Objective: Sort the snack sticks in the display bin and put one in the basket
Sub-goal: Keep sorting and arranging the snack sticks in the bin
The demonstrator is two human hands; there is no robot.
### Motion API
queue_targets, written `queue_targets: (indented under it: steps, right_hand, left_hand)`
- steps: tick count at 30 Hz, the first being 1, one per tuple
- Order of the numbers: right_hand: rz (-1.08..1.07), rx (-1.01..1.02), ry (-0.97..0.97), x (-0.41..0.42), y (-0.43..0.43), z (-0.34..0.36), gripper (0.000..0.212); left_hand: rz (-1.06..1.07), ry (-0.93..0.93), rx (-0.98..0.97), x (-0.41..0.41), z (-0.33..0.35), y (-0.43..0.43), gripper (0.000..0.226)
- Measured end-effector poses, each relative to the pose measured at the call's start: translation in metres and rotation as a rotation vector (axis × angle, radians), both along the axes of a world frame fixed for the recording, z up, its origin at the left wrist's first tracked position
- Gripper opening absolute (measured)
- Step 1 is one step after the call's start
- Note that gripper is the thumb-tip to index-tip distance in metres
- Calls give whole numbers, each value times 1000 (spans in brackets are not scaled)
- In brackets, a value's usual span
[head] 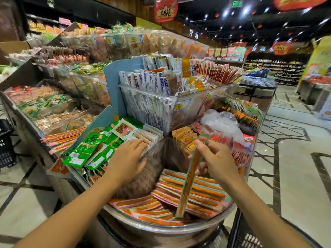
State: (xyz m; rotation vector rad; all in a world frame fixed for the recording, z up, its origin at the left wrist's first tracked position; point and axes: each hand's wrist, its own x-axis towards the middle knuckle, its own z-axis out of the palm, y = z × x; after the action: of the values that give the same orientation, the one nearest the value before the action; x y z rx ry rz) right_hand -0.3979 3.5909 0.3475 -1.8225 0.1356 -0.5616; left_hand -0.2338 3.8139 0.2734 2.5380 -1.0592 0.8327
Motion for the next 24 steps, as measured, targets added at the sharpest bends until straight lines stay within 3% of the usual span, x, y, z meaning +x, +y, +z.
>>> queue_targets:
  steps: [3,6,10,14,19,24]
  right_hand:
    - [-23,14,-54,-6,-8,8,14]
    - [-29,75,-92,-8,-14,12,14]
    - [-85,131,-107,-11,-18,17,39]
    - [-132,125,-139,-11,-25,14,44]
    - [-129,215,-139,-5,-25,6,39]
    - [-58,126,-17,-4,-18,-8,7]
  left_hand:
    - [-130,-56,-125,-21,3,-16,33]
    - [-285,286,-175,-56,0,-40,40]
    - [-404,674,-140,-78,-19,-56,34]
    - [-405,765,-155,-74,-26,-54,10]
    - [-407,797,-136,-72,-31,-54,34]
    - [-468,868,-220,-72,-28,-52,32]
